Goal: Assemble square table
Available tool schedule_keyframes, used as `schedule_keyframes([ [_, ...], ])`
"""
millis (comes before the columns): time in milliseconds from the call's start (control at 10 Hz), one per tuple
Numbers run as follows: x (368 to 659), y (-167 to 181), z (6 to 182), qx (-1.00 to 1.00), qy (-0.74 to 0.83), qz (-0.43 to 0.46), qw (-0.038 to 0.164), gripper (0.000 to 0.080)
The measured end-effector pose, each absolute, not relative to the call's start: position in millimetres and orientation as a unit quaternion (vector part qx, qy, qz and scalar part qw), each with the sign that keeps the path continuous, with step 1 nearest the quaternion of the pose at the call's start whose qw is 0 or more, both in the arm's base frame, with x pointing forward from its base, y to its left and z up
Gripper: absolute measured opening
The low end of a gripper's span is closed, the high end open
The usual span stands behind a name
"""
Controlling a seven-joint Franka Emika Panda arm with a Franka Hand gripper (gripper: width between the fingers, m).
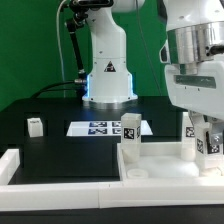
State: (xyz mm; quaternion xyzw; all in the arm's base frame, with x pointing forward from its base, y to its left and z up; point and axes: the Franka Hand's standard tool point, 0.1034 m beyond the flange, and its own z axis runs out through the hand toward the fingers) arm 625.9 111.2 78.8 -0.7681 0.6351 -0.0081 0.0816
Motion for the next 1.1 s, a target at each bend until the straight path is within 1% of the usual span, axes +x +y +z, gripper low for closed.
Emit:
schedule_keyframes([
  [100,626,112,79.2,-0.807,0.586,-0.014,0.070,0.0575],
  [200,628,116,81.6,-0.865,0.499,-0.026,0.052,0.0575],
  [300,628,117,83.4,-0.902,0.428,-0.031,0.049,0.0629],
  [400,627,119,86.4,-0.919,0.389,-0.033,0.050,0.0644],
  [600,627,117,85.7,-0.940,0.337,-0.036,0.046,0.0648],
  [700,628,117,86.7,-0.962,0.266,-0.043,0.037,0.0648],
  [800,633,119,89.9,-0.985,0.161,-0.056,0.022,0.0649],
  [900,633,120,88.7,-0.991,0.119,-0.058,0.018,0.0649],
  [1000,633,119,88.4,-0.988,0.144,-0.057,0.019,0.0649],
  [1100,633,119,88.4,-0.986,0.154,-0.057,0.019,0.0509],
])
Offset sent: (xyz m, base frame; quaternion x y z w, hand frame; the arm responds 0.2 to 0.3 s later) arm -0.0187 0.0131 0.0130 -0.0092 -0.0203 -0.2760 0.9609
